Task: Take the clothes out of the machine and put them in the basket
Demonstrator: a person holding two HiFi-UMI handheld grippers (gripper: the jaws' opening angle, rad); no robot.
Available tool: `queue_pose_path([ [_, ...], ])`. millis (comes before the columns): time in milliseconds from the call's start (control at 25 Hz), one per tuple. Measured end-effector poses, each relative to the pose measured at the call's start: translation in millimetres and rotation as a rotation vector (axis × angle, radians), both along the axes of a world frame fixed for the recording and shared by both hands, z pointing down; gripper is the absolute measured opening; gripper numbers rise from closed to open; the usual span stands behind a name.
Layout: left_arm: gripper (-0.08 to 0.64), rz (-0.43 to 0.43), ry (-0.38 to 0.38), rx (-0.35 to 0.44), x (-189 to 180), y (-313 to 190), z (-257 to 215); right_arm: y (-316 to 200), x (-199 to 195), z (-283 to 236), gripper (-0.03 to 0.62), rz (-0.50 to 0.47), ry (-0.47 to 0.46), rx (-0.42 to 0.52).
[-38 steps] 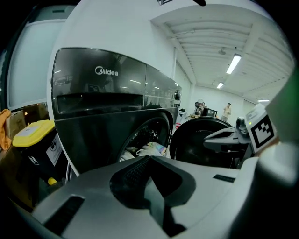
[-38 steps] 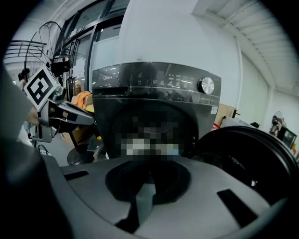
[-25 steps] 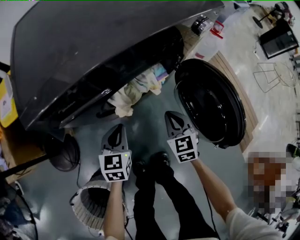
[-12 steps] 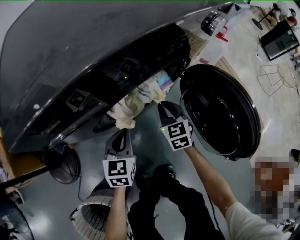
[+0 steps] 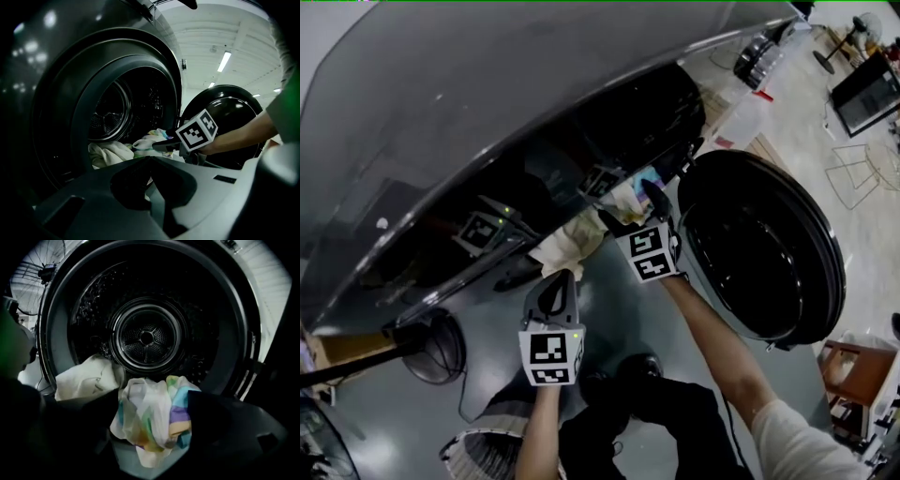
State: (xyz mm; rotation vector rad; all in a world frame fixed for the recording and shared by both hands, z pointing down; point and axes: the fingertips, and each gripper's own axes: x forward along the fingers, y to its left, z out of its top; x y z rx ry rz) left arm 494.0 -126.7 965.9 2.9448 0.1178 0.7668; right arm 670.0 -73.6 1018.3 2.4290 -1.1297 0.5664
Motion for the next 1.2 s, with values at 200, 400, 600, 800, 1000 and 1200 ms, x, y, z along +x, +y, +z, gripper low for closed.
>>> queue_pose_path([
  [200,0.018,0.005,0.012,-0.001,11,-4,7,-1,22,46,0.463,0.075,-0.085,-0.021],
  [400,0.018,-0.001,0.014,0.004,13,-13,6,-4,18,53,0.375,0.082,-0.131,0.007],
  [600,0.018,-0.010,0.011,-0.005,6,-11,14,0,11,57,0.122,0.070,-0.204,0.013],
  [800,0.018,-0.012,0.000,-0.010,-4,-4,-10,5,2,17,0.098,0.048,-0.197,0.014],
  [1000,0.018,-0.021,-0.009,-0.026,-16,2,-58,15,-20,-43,0.097,0.060,-0.183,0.063],
  [1200,0.018,-0.034,-0.011,-0.045,-25,7,-111,34,-46,-105,0.095,0.075,-0.180,0.081],
])
